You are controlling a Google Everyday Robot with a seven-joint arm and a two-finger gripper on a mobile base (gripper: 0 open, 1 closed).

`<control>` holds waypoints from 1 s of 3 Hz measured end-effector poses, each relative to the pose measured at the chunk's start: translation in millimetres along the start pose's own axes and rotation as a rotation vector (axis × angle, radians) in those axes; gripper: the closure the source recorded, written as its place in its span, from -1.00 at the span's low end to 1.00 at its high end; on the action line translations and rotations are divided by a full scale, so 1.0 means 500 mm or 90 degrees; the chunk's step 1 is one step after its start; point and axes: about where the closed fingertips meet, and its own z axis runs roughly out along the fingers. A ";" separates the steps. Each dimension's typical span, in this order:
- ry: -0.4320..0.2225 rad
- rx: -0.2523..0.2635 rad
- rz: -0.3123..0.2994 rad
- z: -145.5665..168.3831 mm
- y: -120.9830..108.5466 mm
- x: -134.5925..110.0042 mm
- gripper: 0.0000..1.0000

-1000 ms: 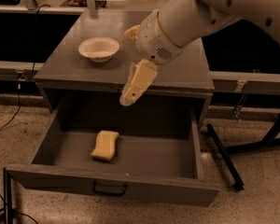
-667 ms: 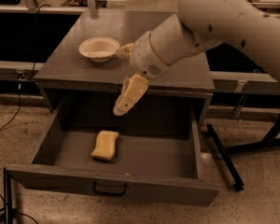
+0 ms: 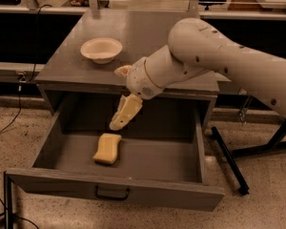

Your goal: Pick sponge from top drawer and place on counter

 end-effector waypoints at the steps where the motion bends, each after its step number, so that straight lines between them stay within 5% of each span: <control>1: 0.007 -0.011 0.007 0.014 0.000 0.011 -1.00; 3: 0.002 0.010 0.022 0.140 0.021 0.150 -1.00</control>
Offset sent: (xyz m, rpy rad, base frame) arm 0.0248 -0.0008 -0.1118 0.0553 0.0251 -0.0514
